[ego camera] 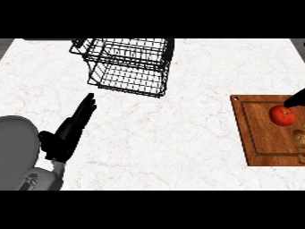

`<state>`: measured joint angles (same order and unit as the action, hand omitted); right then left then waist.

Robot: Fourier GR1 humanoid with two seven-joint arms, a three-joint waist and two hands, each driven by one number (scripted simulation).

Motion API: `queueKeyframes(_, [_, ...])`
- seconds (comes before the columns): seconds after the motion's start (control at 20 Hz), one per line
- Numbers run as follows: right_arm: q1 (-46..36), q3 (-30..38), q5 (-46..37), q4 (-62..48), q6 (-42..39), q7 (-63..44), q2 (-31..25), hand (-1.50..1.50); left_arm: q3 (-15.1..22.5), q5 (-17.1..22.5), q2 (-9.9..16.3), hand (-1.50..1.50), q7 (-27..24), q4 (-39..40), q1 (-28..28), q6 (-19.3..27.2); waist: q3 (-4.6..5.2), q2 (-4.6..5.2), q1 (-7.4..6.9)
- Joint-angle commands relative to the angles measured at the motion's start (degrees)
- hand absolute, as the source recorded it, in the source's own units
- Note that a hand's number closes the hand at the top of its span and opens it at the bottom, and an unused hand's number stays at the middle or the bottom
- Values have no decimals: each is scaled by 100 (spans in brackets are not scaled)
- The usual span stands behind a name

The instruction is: Pick the tomato from the cutting board and place it in the tiered basket

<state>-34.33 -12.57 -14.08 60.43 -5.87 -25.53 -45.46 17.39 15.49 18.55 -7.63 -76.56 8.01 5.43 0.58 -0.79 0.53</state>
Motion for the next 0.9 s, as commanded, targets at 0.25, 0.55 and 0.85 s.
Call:
queueKeyframes(0.25, [-607, -414, 528, 1688, -2116, -2947, 64, -150, -12, -138, -236, 0, 78, 43, 153, 104, -45, 33, 31])
queueKeyframes(0.55, [-141, -229, 233, 2234, -1925, -3651, 320, -150, -164, -279, -274, 0, -336, 363, 14, -238, -53, 72, -38])
queueKeyframes(0.85, [-104, -375, -413, 1802, -1972, -3738, 247, -150, -329, -191, -213, 0, -6, 229, 196, -336, -53, 86, -99])
